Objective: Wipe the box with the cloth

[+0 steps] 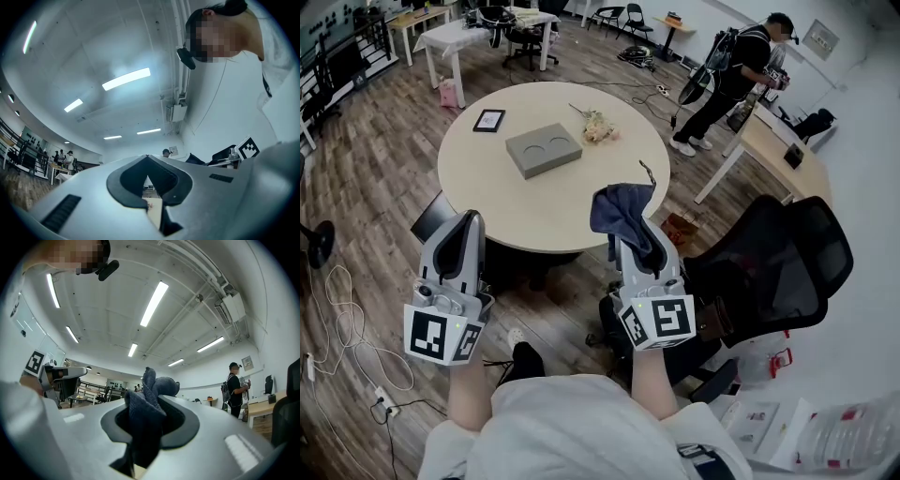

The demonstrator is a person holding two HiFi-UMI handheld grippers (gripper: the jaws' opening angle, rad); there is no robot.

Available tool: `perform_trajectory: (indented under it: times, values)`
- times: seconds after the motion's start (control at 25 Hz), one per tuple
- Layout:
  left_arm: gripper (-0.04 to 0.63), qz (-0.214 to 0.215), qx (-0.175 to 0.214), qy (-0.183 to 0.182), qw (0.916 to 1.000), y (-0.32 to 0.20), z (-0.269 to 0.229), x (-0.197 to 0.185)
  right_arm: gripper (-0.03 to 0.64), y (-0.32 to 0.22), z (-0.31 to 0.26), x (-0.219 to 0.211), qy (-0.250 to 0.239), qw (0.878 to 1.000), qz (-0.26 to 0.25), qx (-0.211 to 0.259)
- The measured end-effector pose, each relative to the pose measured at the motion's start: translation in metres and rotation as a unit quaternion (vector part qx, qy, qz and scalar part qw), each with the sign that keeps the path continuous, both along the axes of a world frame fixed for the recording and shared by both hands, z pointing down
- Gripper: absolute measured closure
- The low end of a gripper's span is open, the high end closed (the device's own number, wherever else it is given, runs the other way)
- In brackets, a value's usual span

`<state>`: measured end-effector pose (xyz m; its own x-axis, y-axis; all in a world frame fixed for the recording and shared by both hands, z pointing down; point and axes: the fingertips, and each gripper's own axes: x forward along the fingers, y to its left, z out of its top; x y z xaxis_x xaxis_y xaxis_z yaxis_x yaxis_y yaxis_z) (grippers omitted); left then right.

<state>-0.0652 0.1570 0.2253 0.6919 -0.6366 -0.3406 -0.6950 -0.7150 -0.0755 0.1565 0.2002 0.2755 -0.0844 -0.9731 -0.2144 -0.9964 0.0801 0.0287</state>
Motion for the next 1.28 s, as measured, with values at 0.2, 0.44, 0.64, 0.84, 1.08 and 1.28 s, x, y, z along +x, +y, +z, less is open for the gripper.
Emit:
perform_trajectory:
  times: [0.2, 0.44, 0.64, 0.84, 1.08, 1.28]
  values:
    - [0.592, 0.010, 0.002, -0.006, 0.9999, -0.048, -0.005, -0.003, 0.528, -0.047, -0.006, -0.007, -0.006, 1.000, 0.004, 0.005]
    - [0.592, 0.015, 0.002, -0.007, 0.9999, -0.099, -0.008, -0.012, 0.528, -0.094, -0.008, -0.018, -0.009, 1.000, 0.008, 0.005]
    - [0.592, 0.019, 0.004, -0.003, 0.9998, -0.136, -0.010, -0.025, 0.528, -0.127, -0.009, -0.028, -0.011, 1.000, 0.016, 0.005]
    - [0.592, 0.024, 0.004, -0.001, 0.9997, -0.169, -0.012, -0.039, 0.528, -0.157, -0.010, -0.040, -0.018, 1.000, 0.023, 0.010]
    - [0.592, 0.029, 0.011, -0.004, 0.9995, -0.200, -0.011, -0.055, 0.528, -0.186, -0.010, -0.057, -0.014, 0.999, 0.028, 0.014]
    - [0.592, 0.033, 0.003, 0.002, 0.9994, -0.218, -0.004, -0.059, 0.528, -0.200, -0.007, -0.064, -0.010, 1.000, 0.028, 0.007]
